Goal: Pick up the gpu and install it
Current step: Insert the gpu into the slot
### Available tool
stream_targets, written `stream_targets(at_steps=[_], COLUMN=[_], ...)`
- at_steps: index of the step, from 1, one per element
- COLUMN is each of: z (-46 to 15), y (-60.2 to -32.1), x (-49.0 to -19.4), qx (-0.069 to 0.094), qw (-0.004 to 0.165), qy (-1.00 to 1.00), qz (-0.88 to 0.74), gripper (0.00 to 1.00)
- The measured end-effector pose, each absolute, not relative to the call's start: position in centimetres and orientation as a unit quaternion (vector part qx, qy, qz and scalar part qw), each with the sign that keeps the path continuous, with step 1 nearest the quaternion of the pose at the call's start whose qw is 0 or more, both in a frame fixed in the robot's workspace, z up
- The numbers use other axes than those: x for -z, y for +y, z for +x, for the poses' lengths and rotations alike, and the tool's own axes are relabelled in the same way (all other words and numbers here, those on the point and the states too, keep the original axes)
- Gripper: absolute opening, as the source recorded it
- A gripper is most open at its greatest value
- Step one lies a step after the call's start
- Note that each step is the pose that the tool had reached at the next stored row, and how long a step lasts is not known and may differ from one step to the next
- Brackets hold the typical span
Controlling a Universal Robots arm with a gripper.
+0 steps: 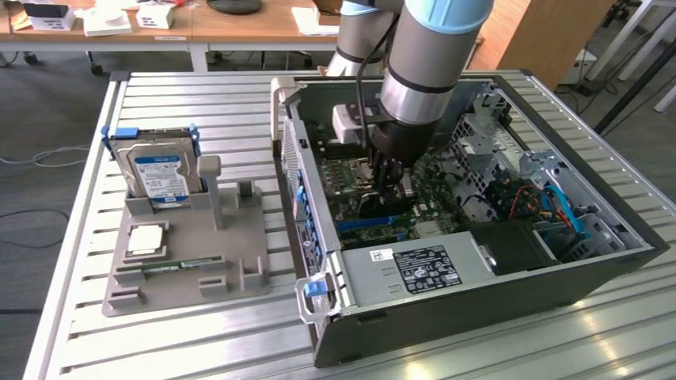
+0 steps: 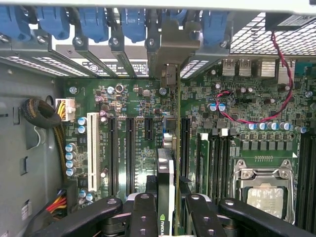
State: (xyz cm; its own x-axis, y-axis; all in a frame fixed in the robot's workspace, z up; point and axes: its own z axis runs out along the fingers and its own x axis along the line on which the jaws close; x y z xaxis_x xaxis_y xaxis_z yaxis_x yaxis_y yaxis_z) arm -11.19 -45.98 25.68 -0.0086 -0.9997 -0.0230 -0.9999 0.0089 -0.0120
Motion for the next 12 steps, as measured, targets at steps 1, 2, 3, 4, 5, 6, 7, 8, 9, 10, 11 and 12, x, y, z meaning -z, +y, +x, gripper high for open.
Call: stream_targets(at_steps=[1, 2, 3, 4, 5, 6, 7, 8, 9, 10, 11, 12], z=[-11.19, -11.19, -11.19, -11.19, -11.19, -11.19, -11.19, -11.19, -11.19, -11.19, -11.19, -11.19], y=[-45.98, -45.99, -45.99, -45.99, -45.99, -45.99, -45.98, -45.98, -45.98, -45.99, -45.99, -45.99], x=[-25.64, -25.61, -25.6, -25.6, -25.6, -25.59, -25.57, -25.52, -25.49, -25.47, -25.48, -25.47], qx=[-0.004, -0.004, -0.004, -0.004, -0.004, -0.004, -0.004, -0.004, -0.004, -0.004, -0.004, -0.004], qw=[0.012, 0.012, 0.012, 0.012, 0.012, 0.012, 0.012, 0.012, 0.012, 0.012, 0.012, 0.012], qy=[0.71, 0.71, 0.71, 0.71, 0.71, 0.71, 0.71, 0.71, 0.71, 0.71, 0.71, 0.71], qz=[-0.704, -0.704, -0.704, -0.704, -0.704, -0.704, -0.704, -0.704, -0.704, -0.704, -0.704, -0.704], gripper=[0.27, 0.27, 0.27, 0.27, 0.27, 0.27, 0.27, 0.27, 0.27, 0.27, 0.27, 0.27])
